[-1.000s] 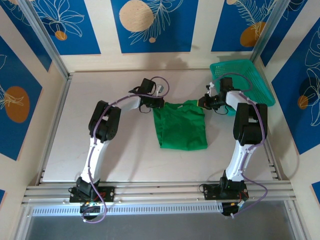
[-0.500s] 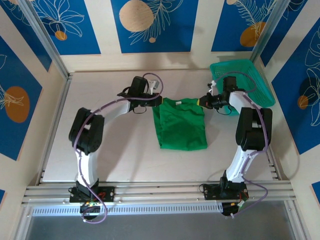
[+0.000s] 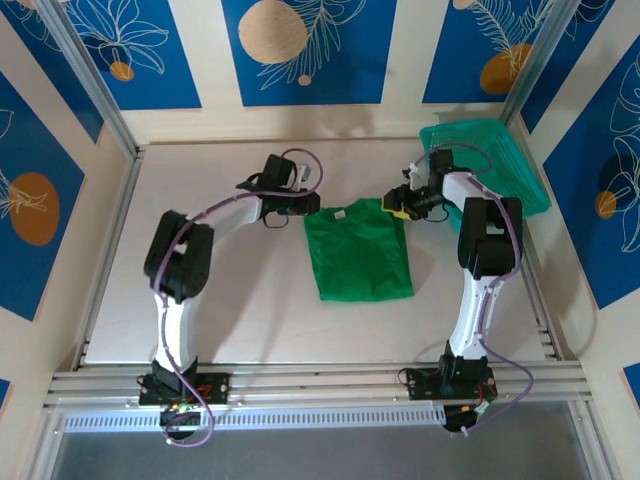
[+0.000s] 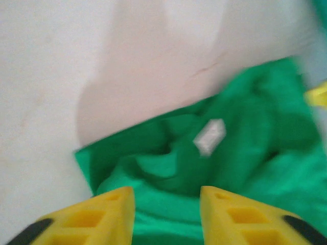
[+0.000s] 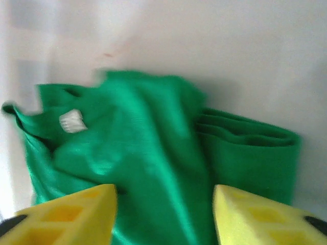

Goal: Fold the inside-out t-shirt

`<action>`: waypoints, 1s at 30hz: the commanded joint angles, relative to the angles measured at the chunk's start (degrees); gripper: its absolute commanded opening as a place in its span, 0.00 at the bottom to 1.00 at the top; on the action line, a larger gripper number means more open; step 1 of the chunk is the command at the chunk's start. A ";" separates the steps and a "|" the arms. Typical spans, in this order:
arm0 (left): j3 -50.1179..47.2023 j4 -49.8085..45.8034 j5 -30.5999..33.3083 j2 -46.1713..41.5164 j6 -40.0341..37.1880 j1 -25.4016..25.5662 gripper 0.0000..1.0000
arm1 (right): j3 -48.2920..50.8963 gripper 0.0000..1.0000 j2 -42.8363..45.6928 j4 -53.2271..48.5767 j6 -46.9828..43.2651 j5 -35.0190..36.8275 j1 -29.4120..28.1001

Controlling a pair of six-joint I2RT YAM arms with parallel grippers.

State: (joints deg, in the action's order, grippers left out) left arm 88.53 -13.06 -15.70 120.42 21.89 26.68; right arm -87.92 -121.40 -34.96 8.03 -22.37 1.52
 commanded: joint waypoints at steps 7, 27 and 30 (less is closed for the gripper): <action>4.13 -5.03 3.80 1.96 -3.15 -2.58 0.64 | -1.12 0.68 4.77 0.41 -3.35 9.24 0.90; 11.91 -6.76 -11.87 15.76 -0.38 -1.31 0.64 | -16.23 0.56 -11.70 -14.53 -6.38 1.43 -3.42; 12.63 -9.83 -10.93 16.75 -0.94 -1.01 0.61 | -17.27 0.54 -12.13 -16.27 -7.36 3.10 -4.19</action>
State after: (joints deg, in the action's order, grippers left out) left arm 100.88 -20.32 -21.41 132.22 21.23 23.27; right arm -103.42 -131.50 -45.54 2.28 -18.15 -1.17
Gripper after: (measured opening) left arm 0.617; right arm 0.541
